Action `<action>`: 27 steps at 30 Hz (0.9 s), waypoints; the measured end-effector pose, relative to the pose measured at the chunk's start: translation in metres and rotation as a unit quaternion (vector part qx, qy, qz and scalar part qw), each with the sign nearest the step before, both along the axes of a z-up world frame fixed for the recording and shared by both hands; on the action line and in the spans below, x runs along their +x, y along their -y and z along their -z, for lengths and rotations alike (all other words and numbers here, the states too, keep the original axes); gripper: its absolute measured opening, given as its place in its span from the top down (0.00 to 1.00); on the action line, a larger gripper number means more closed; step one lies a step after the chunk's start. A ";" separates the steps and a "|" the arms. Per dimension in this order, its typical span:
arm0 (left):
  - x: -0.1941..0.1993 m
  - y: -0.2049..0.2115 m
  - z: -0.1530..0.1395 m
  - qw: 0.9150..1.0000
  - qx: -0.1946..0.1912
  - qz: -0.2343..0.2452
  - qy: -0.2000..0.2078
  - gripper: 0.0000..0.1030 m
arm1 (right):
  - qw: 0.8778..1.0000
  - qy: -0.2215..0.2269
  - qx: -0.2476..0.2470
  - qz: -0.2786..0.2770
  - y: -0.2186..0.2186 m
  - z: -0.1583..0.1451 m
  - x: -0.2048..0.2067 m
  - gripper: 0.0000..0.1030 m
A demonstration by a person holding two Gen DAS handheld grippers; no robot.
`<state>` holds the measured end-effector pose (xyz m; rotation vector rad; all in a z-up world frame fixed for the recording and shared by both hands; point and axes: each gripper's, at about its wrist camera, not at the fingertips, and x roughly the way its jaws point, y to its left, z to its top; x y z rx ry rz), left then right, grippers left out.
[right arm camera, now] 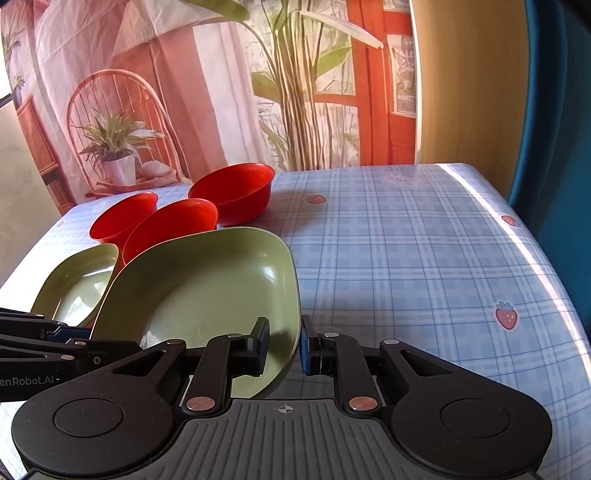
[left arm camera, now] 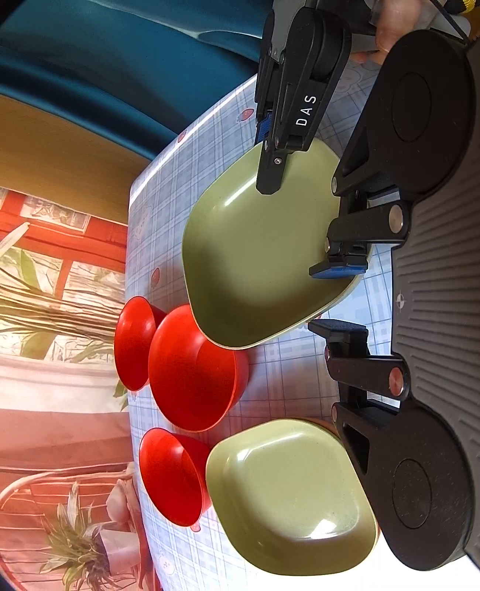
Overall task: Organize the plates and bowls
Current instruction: 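Lift the second olive-green plate and carry it over the stacked plates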
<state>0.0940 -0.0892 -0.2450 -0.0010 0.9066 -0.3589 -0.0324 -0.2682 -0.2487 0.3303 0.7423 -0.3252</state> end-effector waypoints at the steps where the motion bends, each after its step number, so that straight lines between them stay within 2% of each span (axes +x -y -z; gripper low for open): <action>1: -0.001 -0.001 -0.002 1.000 0.001 -0.001 0.003 0.76 | 1.000 0.001 -0.001 0.000 -0.002 -0.001 0.001 0.84; 10: -0.002 -0.025 -0.013 0.999 -0.027 -0.027 0.018 0.76 | 1.000 -0.006 -0.014 -0.021 -0.021 -0.012 0.018 0.84; 27: 0.001 -0.084 -0.017 0.995 -0.055 -0.083 0.028 0.76 | 0.997 -0.019 -0.032 -0.063 -0.073 -0.026 0.067 0.84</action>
